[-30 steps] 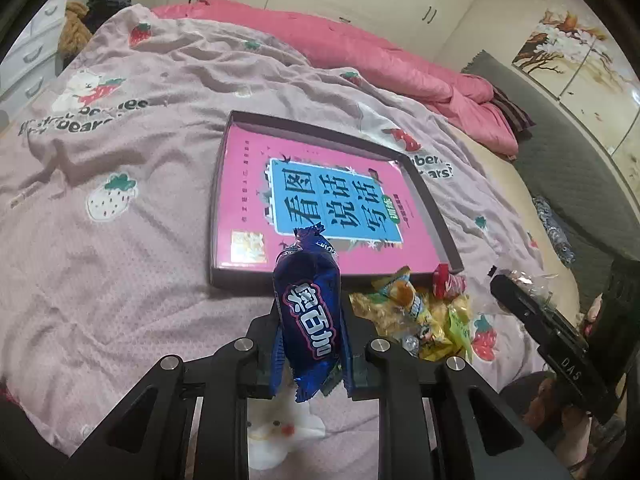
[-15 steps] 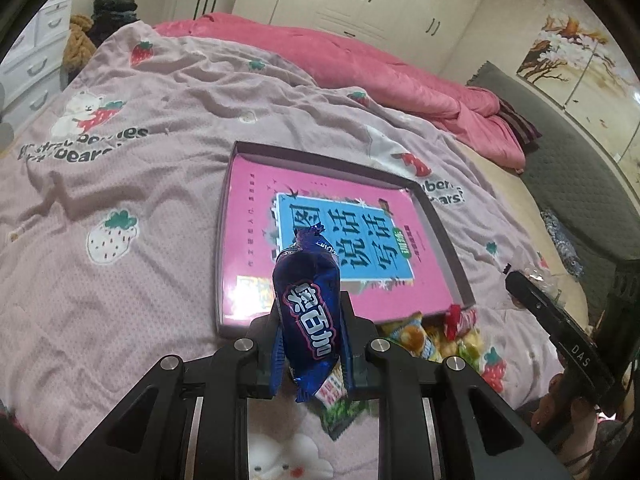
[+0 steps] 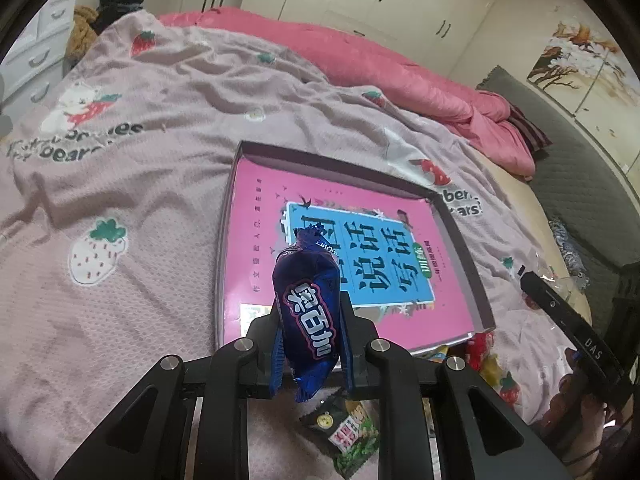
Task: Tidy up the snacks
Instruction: 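Lift both held snacks and carry them over the pink workbook tray, then lower the cookie pack into the tray with the left gripper while the right gripper releases the candy bag there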
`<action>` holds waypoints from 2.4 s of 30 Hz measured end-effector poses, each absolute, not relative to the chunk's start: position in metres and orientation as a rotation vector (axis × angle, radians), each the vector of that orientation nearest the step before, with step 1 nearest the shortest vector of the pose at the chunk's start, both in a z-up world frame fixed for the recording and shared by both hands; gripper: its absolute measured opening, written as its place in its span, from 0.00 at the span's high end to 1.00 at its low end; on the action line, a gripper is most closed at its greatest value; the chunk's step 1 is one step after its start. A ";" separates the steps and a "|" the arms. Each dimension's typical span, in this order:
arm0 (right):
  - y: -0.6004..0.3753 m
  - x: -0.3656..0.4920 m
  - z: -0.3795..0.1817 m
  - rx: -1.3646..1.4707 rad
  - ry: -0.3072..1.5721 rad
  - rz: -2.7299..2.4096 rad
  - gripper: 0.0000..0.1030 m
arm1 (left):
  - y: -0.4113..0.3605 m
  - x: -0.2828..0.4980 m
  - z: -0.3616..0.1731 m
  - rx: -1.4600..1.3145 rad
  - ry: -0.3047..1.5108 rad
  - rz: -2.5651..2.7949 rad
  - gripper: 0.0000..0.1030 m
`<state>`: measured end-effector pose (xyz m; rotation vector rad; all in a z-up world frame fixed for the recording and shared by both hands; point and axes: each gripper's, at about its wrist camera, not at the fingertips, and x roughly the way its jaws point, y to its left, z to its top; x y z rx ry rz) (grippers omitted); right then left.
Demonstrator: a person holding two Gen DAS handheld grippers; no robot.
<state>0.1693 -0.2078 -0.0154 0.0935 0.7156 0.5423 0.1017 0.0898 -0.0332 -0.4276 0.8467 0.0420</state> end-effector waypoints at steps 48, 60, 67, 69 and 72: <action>-0.191 0.212 -0.083 0.059 0.977 0.492 0.52 | 0.070 0.124 -0.060 -0.365 0.926 -0.018 0.78; -0.194 0.205 -0.067 0.027 0.910 0.485 0.51 | 0.066 0.123 -0.058 -0.344 0.928 -0.026 0.67; -0.199 0.204 -0.060 0.039 0.884 0.480 0.51 | 0.066 0.121 -0.054 -0.332 0.917 -0.018 0.59; -0.200 0.203 -0.057 0.043 0.872 0.482 0.51 | 0.066 0.120 -0.052 -0.327 0.912 -0.016 0.57; -0.201 0.201 -0.052 0.048 0.849 0.490 0.51 | 0.066 0.119 -0.048 -0.318 0.901 -0.008 0.52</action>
